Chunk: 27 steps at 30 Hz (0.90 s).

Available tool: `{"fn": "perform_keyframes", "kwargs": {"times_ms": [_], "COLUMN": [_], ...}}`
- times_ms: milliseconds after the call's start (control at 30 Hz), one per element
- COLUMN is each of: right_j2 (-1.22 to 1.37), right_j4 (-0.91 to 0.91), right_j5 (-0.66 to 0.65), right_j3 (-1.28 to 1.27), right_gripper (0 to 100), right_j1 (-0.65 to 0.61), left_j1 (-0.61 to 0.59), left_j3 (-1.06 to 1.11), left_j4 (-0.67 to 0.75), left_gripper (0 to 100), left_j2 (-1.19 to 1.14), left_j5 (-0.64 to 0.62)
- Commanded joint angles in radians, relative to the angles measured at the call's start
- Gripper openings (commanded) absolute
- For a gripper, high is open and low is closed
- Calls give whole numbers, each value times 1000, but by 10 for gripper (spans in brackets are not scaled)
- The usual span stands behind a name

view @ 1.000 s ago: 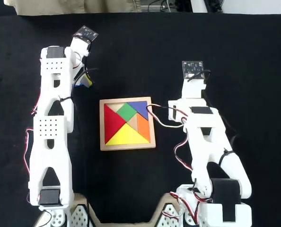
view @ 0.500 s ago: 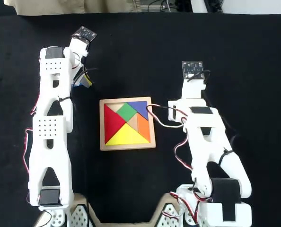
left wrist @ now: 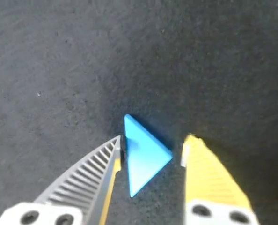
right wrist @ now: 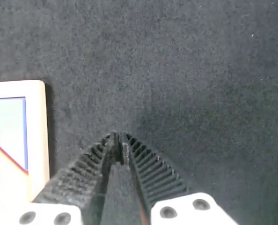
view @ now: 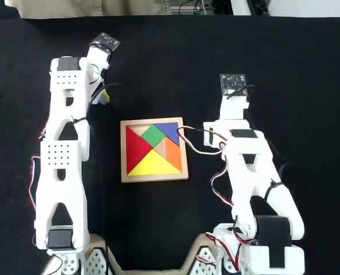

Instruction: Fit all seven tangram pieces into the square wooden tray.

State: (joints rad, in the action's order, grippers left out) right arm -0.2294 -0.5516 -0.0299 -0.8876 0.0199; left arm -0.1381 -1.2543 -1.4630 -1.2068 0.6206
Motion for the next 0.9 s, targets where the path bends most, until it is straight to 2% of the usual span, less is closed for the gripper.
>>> {"fn": "perform_keyframes", "kwargs": {"times_ms": [0, 233, 533, 700, 867], "right_j2": [1, 1, 1, 1, 1], "right_j4": [12, 12, 12, 11, 11], "right_j5": [-9, -9, -9, -9, -9], "right_j3": [58, 58, 58, 56, 56], "right_gripper": [12, 12, 12, 12, 12], "right_j1": [-14, -14, -14, -14, -12], "left_j1": [-8, -8, -5, 5, 12], "left_j3": [-2, -7, -4, -5, -4], "left_j4": [0, -51, -51, -46, -52], "left_gripper": [186, 180, 179, 95, 134], "left_j2": [12, 12, 12, 12, 12], "left_j5": [-6, -3, -3, -3, -2]}}
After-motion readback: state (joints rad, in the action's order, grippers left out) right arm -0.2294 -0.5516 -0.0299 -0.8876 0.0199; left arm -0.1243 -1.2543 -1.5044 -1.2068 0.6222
